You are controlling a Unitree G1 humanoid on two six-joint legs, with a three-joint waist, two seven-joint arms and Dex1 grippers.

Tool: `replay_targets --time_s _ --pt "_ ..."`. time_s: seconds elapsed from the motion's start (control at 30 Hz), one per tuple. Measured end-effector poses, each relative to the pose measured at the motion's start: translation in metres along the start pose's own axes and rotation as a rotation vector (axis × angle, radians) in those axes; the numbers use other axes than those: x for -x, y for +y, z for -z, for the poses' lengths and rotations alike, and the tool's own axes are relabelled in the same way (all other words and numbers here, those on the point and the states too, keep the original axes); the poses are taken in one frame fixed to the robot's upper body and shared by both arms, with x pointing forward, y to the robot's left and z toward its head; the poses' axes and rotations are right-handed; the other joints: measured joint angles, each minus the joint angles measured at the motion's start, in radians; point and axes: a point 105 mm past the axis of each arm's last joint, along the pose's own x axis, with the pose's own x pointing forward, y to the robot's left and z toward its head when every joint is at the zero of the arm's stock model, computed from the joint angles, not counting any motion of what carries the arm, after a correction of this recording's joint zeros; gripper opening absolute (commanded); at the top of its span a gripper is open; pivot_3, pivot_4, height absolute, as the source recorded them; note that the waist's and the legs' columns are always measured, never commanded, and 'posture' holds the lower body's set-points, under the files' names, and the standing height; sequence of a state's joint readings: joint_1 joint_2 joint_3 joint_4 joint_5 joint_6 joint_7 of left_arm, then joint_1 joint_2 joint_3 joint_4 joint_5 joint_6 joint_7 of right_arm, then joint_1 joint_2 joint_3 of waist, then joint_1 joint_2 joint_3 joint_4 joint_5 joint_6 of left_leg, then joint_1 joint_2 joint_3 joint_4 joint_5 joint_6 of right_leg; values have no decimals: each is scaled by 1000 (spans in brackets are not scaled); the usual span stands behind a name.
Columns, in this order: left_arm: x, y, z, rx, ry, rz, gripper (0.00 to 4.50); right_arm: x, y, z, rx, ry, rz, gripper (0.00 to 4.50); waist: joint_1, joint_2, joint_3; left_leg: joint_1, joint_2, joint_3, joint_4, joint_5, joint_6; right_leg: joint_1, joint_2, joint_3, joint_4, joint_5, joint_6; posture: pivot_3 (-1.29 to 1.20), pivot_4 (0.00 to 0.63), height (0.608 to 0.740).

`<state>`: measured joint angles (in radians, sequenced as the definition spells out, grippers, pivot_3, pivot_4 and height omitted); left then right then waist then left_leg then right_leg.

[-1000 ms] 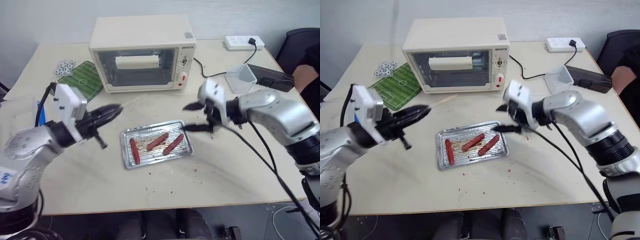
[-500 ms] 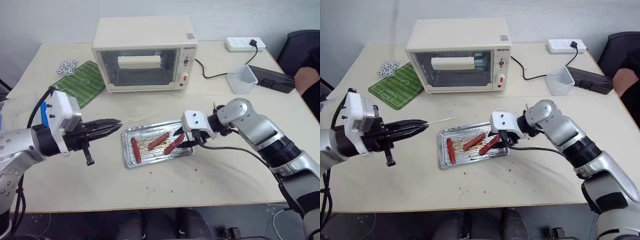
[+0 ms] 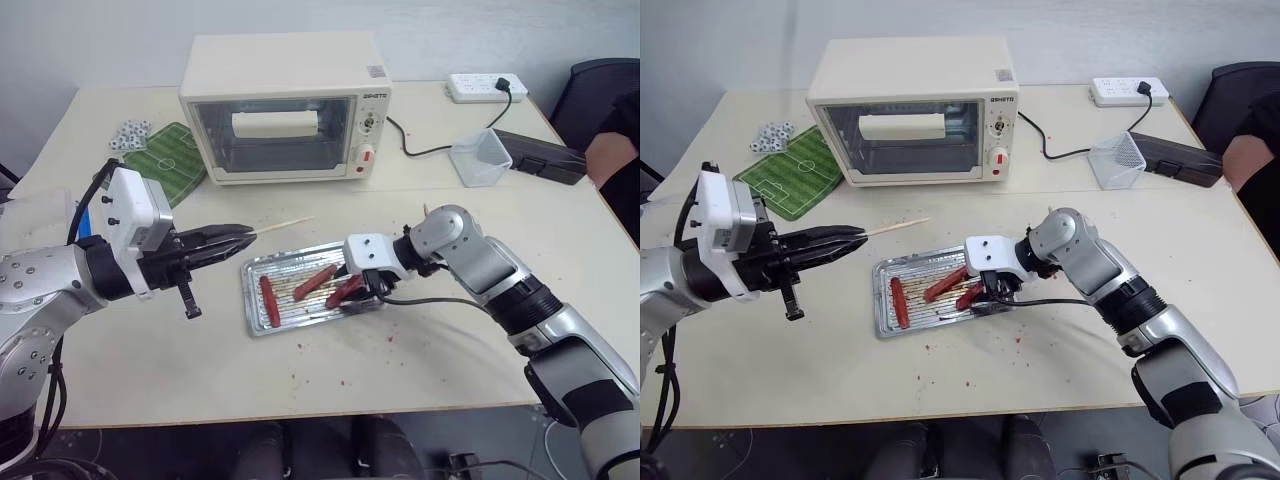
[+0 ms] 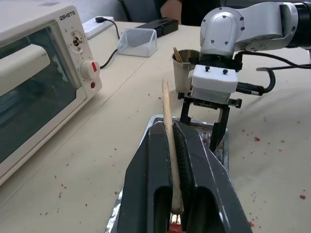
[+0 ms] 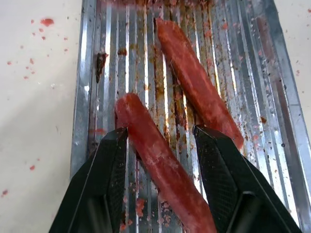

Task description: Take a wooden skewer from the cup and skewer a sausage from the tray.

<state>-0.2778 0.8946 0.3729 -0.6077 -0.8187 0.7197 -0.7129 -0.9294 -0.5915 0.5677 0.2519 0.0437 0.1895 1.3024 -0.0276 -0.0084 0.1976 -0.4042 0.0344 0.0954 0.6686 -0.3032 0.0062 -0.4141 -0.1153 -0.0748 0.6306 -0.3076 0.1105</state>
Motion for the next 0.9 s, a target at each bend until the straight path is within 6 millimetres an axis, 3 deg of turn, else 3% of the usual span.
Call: replay_targets --time_s 0.33,0.43,0.53,0.9 --pt "-4 6 -1 13 -18 -23 0 -2 0 10 -47 -5 -1 2182 -1 0 0 0 0 0 2 0 0 0 0 0 2 0 0 0 150 740" --pt "-4 7 -1 13 -17 -28 0 -2 -1 10 -61 -11 -2 1611 0 0 0 0 0 0 3 0 0 0 0 0 3 0 0 0 150 740" --pt "-4 7 -1 14 -18 -30 0 -2 -3 9 -74 -23 12 590 0 0 0 0 0 0 4 0 0 0 0 0 5 0 0 0 150 740" --pt "-10 13 -4 8 -34 -30 0 -1 -3 12 -102 -35 31 590 0 0 0 0 0 0 6 0 0 0 0 1 6 0 0 0 150 740"
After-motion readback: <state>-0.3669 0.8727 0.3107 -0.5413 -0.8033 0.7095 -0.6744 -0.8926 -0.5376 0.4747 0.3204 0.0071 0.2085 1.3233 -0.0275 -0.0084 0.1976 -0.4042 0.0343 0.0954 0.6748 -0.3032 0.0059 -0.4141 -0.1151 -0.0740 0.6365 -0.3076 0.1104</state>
